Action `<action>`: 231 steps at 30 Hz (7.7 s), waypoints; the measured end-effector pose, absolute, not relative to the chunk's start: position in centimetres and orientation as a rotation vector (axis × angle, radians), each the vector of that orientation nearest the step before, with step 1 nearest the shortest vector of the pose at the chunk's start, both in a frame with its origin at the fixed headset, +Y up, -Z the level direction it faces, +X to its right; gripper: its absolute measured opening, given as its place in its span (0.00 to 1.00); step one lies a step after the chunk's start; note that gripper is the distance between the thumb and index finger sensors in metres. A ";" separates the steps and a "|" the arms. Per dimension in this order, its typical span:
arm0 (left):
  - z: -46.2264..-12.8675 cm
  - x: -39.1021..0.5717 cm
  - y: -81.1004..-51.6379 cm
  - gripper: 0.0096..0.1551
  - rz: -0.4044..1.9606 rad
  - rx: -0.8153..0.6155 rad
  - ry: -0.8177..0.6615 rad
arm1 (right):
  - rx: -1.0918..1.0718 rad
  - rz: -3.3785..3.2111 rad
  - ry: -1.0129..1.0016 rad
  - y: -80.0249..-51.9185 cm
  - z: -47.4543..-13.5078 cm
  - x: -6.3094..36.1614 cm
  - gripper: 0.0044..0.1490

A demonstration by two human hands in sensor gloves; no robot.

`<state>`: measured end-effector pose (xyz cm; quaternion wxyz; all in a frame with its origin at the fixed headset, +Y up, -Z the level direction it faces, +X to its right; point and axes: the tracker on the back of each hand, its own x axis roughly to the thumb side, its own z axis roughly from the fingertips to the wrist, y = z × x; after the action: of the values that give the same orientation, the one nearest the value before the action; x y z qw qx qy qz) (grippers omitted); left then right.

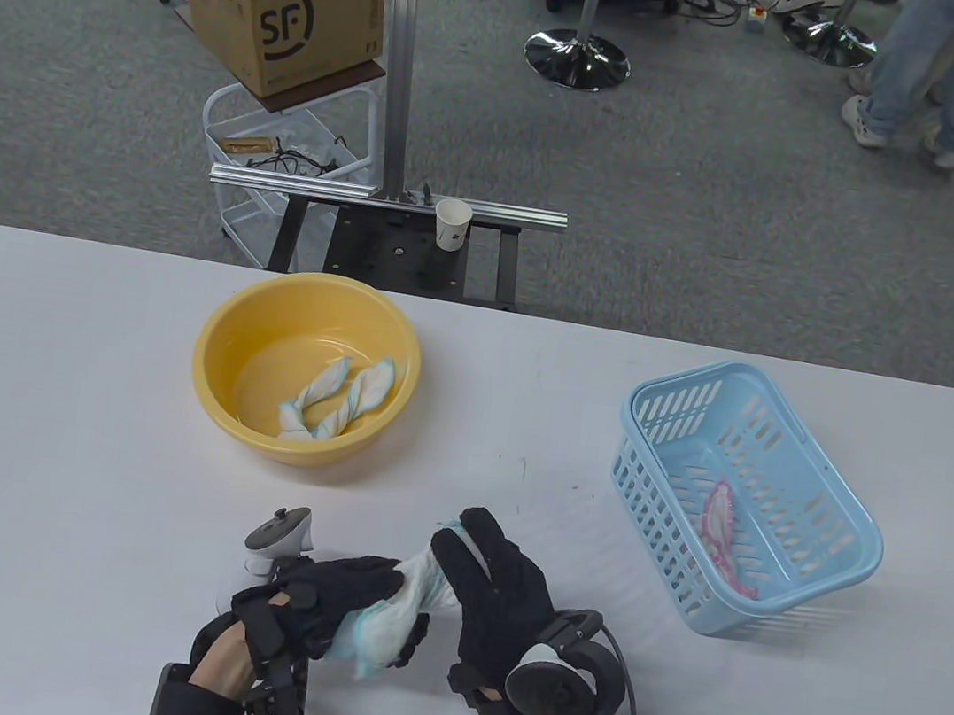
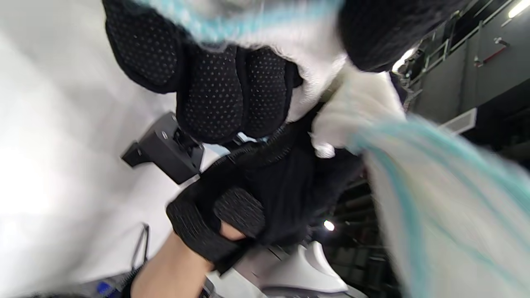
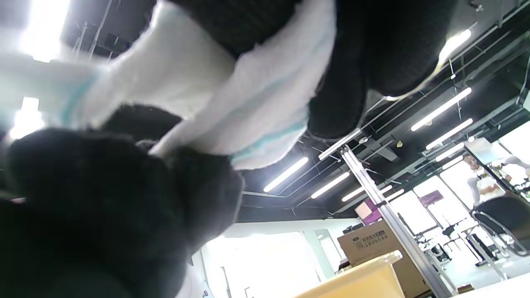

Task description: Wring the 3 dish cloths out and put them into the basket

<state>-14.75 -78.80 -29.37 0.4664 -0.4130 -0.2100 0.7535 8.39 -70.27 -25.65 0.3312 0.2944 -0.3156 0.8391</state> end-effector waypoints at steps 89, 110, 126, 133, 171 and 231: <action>-28.5 -13.0 -74.4 0.36 1.370 -0.667 -0.523 | 0.970 2.499 -0.965 -69.8 -25.7 7.8 0.35; -26.6 -13.1 -70.6 0.32 0.202 0.237 -0.325 | 0.588 2.451 -0.206 -71.5 -26.9 5.7 0.36; -25.8 -12.3 -70.1 0.29 0.144 0.350 -0.426 | 0.298 1.783 0.470 -75.7 -28.7 7.4 0.34; -25.7 -12.3 -70.0 0.30 0.145 0.360 -0.442 | 0.280 1.626 0.569 -76.5 -29.0 7.6 0.34; -27.5 -16.0 -71.9 0.39 0.450 0.128 -0.298 | -0.341 2.346 -0.679 -62.4 -31.0 23.2 0.39; -28.8 -19.1 -73.7 0.53 0.445 0.013 -0.070 | 0.416 2.773 -0.367 -73.2 -30.1 9.5 0.52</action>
<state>-19.12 -73.73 -28.79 0.9747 0.0063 -0.0346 0.2208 9.46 -73.21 -30.11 0.1562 0.1455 -0.1283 0.9685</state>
